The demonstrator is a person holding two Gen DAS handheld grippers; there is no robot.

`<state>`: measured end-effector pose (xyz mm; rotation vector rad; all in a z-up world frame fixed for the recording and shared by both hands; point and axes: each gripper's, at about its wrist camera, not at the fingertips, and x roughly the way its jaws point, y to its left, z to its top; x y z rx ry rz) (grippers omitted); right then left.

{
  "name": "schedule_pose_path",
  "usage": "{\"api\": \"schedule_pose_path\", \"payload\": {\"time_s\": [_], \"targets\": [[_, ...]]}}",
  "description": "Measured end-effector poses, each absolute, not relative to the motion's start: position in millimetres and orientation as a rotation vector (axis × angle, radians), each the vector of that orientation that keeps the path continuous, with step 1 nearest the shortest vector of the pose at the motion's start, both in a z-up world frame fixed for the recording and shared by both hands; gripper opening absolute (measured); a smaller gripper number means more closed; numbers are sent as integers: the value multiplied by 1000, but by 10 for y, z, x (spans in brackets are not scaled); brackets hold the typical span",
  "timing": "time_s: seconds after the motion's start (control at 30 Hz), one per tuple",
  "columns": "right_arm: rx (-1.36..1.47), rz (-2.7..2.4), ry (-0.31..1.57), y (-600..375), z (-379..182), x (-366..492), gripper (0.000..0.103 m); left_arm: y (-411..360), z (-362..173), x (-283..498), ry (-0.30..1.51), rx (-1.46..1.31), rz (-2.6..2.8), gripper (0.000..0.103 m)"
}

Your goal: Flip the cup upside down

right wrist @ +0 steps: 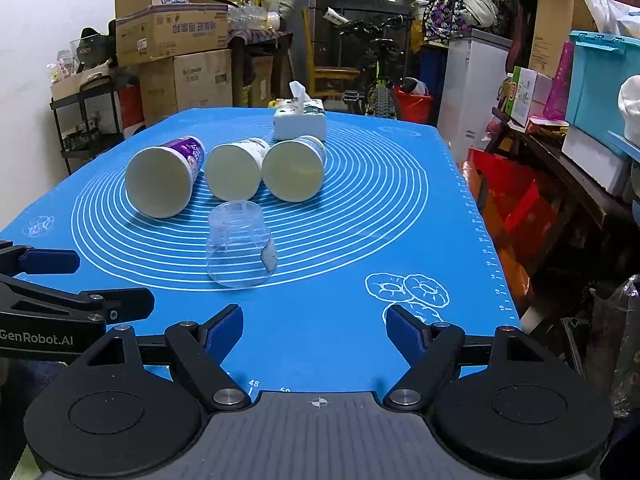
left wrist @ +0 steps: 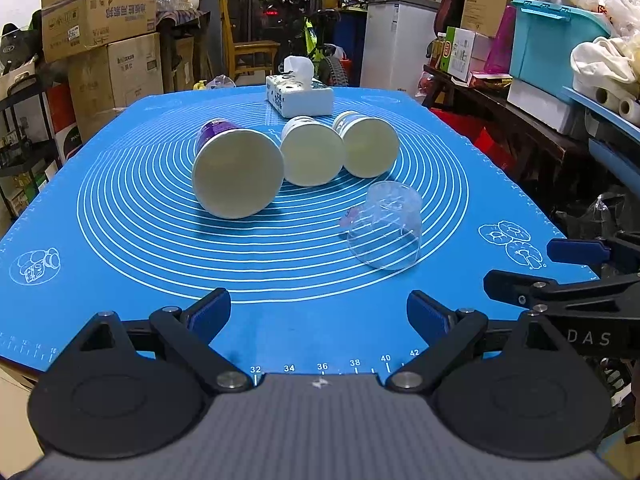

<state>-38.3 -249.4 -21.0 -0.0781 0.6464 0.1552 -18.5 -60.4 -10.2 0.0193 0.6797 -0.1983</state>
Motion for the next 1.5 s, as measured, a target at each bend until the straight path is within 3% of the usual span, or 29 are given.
{"api": "schedule_pose_path", "payload": {"time_s": [1.5], "targets": [[-73,152,662,-2540,-269,-379,82,-625,-118,-179,682,28,-200,94]]}}
